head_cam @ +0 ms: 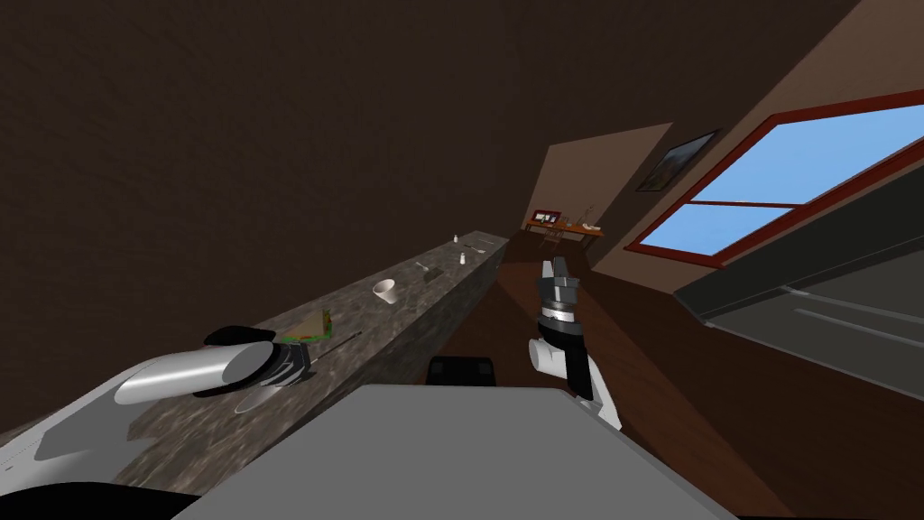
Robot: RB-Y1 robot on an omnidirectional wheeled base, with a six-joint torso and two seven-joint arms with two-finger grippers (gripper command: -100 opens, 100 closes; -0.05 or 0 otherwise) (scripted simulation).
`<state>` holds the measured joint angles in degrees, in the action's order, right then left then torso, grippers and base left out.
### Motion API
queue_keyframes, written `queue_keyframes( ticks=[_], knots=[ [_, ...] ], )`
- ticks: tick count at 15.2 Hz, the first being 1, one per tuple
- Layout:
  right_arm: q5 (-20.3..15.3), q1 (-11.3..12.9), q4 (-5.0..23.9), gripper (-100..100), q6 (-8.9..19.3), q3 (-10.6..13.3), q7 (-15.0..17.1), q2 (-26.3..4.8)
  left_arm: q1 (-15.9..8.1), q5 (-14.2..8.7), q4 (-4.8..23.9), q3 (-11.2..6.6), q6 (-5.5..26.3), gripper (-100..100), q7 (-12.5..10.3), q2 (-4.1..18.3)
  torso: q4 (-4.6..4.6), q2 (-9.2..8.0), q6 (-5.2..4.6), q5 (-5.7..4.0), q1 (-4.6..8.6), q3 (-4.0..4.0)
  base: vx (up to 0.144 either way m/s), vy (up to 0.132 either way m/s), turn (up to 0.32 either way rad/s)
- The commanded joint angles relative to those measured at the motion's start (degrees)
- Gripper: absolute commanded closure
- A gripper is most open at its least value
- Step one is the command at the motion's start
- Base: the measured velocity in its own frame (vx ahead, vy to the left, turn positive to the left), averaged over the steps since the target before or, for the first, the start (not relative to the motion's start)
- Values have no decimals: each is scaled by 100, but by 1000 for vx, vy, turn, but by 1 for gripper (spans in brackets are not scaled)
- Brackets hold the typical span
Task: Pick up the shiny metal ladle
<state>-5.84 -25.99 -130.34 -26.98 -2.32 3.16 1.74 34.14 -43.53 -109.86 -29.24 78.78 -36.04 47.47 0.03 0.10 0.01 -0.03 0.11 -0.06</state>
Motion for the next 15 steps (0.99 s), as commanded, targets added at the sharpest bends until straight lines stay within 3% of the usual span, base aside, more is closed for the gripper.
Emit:
queue_keyframes(
  ticks=[1,9,10,11,15],
  knots=[
    [0,0,0,0,0,0,0,0,-61,15,195,-8,-84,-100,124,-35,0,0,0,0,0,0,8,-13,-32],
    [0,1,0,0,0,0,0,0,-303,74,976,-41,-420,-100,619,-176,-5,-19,0,0,3,11,-7,-25,-40],
    [0,1,0,0,0,0,0,0,-265,71,840,-33,-352,-100,520,-158,-4,-19,0,0,3,11,-3,-16,-12],
    [0,1,0,0,0,0,0,0,-274,72,871,-33,-372,100,548,-161,-4,-18,1,0,2,11,-1,-6,1],
    [0,1,0,0,0,0,0,0,-274,73,866,-34,-375,100,554,-159,-2,-12,0,5,-8,7,0,0,0]
  ],
)
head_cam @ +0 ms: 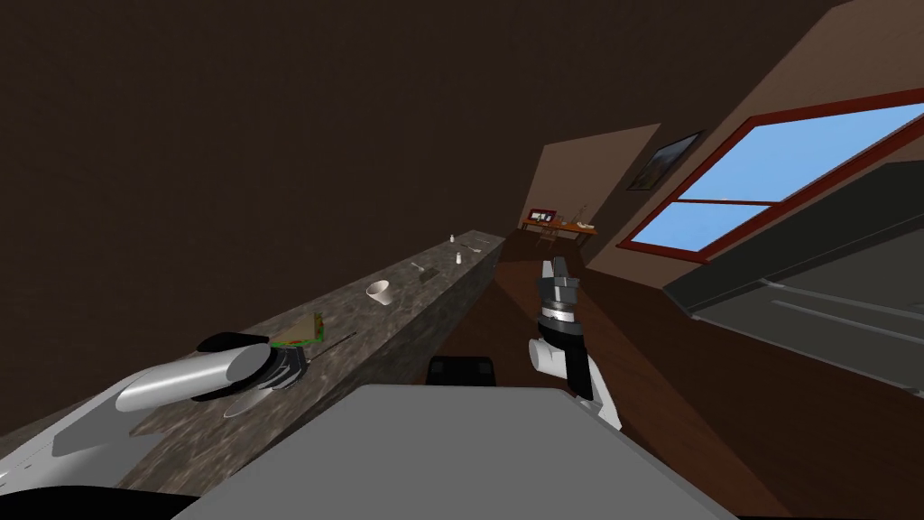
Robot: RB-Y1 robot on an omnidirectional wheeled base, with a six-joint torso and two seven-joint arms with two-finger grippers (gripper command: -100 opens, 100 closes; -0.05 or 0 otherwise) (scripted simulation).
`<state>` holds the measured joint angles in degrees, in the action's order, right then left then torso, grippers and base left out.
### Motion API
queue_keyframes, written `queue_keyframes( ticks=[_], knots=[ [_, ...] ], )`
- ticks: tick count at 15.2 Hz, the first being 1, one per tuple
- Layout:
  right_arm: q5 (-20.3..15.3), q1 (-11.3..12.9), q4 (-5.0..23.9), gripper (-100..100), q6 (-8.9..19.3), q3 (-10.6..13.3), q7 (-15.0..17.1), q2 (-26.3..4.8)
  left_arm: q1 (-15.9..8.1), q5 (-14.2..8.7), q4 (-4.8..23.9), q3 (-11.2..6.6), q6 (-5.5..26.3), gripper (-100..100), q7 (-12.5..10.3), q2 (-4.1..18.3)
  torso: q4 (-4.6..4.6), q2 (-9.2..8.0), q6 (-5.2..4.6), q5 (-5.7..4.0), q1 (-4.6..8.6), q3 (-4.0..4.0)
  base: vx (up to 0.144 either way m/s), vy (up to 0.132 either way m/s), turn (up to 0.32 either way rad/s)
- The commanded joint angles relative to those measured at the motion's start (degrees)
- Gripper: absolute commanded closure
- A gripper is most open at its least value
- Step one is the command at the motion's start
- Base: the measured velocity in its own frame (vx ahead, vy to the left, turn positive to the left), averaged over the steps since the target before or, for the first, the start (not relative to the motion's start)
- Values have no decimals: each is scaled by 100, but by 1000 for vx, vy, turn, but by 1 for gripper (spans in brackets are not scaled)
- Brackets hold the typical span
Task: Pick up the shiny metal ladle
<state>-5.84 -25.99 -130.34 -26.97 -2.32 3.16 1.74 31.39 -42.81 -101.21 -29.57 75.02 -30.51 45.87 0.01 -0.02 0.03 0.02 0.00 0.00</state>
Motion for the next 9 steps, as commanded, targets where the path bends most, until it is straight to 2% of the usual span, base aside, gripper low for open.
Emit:
queue_keyframes(
  ticks=[1,8,9],
  knots=[
    [0,0,0,0,0,0,0,0,64,-19,-182,5,82,100,-119,37,0,0,0,0,0,0,2,12,47],
    [0,0,0,0,0,-1,0,0,276,-71,-865,33,376,100,-553,160,-1,1,-3,0,-11,0,6,30,43],
    [0,0,0,0,0,0,0,0,238,-63,-732,28,312,100,-462,139,-1,0,-4,0,-9,0,4,13,11]
  ],
)
